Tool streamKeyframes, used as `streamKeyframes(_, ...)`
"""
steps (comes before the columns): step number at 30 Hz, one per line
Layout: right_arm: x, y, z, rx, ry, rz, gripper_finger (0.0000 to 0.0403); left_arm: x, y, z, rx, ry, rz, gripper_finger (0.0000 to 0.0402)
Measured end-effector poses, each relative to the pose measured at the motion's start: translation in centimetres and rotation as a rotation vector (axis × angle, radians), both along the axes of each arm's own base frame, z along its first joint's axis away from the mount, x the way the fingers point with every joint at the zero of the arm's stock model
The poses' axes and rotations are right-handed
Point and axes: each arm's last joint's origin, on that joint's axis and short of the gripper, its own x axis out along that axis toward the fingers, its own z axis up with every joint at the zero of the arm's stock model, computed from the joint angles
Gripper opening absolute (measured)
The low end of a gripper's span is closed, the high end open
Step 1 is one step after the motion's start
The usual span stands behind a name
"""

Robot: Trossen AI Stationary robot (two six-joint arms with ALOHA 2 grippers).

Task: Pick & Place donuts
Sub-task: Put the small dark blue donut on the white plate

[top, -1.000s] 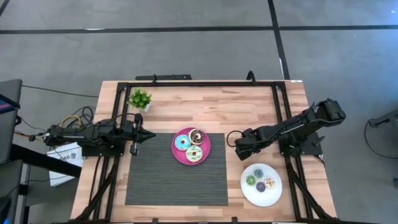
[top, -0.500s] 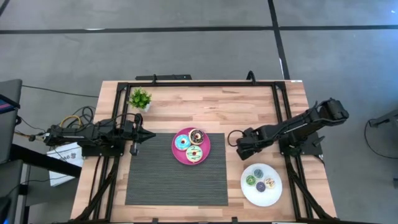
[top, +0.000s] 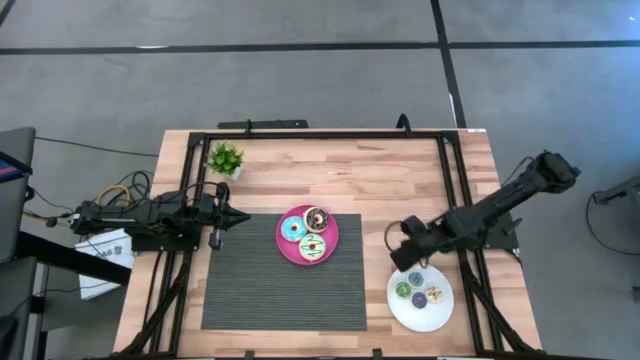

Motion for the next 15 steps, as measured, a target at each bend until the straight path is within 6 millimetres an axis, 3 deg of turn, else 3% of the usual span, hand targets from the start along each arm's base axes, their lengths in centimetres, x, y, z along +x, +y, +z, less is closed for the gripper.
streamKeyframes(6, -1.7, 3.7, 0.4, 0.083, -0.045, -0.009, 0.0141, 0.0, 0.0, 0.0, 0.000, 0.000, -0.001, 0.0000)
streamKeyframes(15, -5.1, 8.8, -0.8, 0.214, 0.035, -0.164, 0.0132, 0.0, 0.0, 0.0, 0.000, 0.000, 0.000, 0.0000)
